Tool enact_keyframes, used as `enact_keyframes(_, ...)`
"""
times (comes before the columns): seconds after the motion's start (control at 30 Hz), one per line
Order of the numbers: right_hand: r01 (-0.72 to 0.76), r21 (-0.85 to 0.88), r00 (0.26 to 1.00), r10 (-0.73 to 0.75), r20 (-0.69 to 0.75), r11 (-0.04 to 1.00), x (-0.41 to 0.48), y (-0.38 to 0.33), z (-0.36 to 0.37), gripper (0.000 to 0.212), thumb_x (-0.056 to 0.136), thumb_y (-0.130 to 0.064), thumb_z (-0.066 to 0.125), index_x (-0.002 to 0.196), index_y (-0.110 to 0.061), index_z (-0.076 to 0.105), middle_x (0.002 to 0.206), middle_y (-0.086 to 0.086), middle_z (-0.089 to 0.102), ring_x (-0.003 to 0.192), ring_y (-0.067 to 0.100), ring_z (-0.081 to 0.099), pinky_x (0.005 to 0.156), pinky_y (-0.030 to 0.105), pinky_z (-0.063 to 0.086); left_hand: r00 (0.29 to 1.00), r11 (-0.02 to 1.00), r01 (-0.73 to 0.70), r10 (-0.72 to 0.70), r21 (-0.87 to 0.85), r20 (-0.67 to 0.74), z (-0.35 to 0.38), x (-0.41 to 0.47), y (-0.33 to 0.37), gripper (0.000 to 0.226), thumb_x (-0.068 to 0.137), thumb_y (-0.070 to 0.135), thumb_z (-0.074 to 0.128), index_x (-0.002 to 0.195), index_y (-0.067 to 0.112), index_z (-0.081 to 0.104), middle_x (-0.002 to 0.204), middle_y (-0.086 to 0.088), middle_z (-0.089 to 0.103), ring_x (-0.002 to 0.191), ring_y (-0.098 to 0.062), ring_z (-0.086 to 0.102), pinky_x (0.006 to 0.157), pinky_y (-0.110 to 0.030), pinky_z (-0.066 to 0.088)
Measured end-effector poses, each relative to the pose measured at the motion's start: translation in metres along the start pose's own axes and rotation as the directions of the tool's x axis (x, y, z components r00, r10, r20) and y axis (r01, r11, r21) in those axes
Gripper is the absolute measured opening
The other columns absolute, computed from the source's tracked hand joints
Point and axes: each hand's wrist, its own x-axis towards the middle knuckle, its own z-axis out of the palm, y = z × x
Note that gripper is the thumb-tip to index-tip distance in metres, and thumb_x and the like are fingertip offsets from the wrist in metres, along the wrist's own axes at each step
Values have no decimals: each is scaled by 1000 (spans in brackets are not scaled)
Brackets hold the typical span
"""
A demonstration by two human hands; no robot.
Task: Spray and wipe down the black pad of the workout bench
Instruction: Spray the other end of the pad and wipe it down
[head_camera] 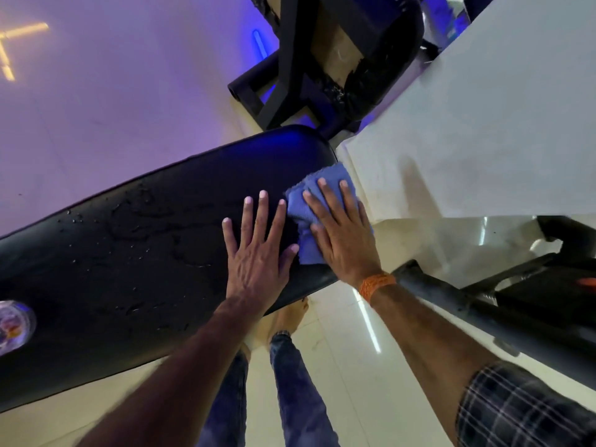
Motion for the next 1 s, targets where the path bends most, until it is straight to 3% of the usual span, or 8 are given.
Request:
enact_keyframes(0.13, -173, 67, 984, 175, -26, 983, -23, -21, 4, 59, 112, -40, 32, 166, -25, 15, 175, 5, 7, 161, 33, 0, 126, 61, 21, 1000, 1000, -9, 10, 19, -3, 3, -4, 2, 72, 104, 53, 39, 166, 21, 19, 175, -8, 7, 162, -29, 2, 125, -64, 7)
enact_keyframes(0.27, -12, 25, 1000, 12, -6, 1000, -51, -8, 7, 58, 112, -40, 32, 166, -25, 19, 175, 4, 11, 161, 33, 2, 125, 61, 22, 999, 998, -46, 46, 35, 13, 4, -11, -3, 70, 104, 52, 37, 166, 23, 20, 175, -8, 6, 162, -29, 3, 126, -63, 9)
enact_keyframes(0.4, -262, 106, 962, 268, -45, 959, -36, -23, 9, 58, 112, -38, 34, 166, -24, 18, 175, 5, 9, 161, 35, 1, 128, 59, 15, 997, 996, -76, 75, 48, 27, 4, -18, -13, 69, 106, 54, 33, 166, 25, 17, 176, -6, 4, 162, -26, 1, 126, -60, 9)
enact_keyframes(0.53, 59, -36, 998, -60, -20, 998, -76, -34, 17, 57, 111, -38, 35, 165, -24, 21, 174, 4, 13, 161, 35, 5, 129, 60, 10, 995, 994, -99, 99, 46, 8, 2, -33, -25, 65, 106, 52, 30, 165, 25, 22, 175, -6, 9, 162, -27, 7, 125, -61, 13)
enact_keyframes(0.67, -242, 11, 967, 242, -82, 970, -72, -51, 25, 58, 111, -38, 32, 166, -24, 19, 175, 4, 10, 161, 35, 1, 128, 61, 10, 995, 994, -98, 97, 53, 11, 0, -45, -38, 65, 107, 51, 33, 166, 26, 21, 175, -5, 9, 162, -27, 8, 125, -62, 13)
enact_keyframes(0.8, 1, -44, 999, -3, -53, 999, -91, -59, 29, 57, 112, -37, 32, 166, -23, 20, 174, 4, 13, 161, 34, 2, 130, 57, 5, 992, 991, -122, 122, 49, -1, 0, -60, -50, 65, 107, 52, 32, 166, 26, 21, 175, -6, 10, 162, -28, 9, 125, -62, 14)
enact_keyframes(0.93, -373, 34, 918, 374, -130, 927, -84, -79, 36, 58, 112, -38, 31, 166, -25, 17, 175, 3, 5, 161, 33, -3, 129, 56, 4, 991, 990, -134, 135, 50, -17, 3, -68, -59, 66, 108, 52, 33, 166, 25, 19, 175, -5, 8, 162, -27, 7, 125, -59, 11)
enact_keyframes(1.0, -228, 17, 968, 229, -103, 974, -98, -113, 45, 58, 111, -38, 31, 166, -23, 18, 174, 3, 6, 161, 35, -1, 129, 60, 6, 988, 987, -148, 150, 59, -27, 4, -73, -65, 65, 108, 53, 31, 166, 25, 20, 175, -6, 9, 162, -27, 8, 125, -58, 12)
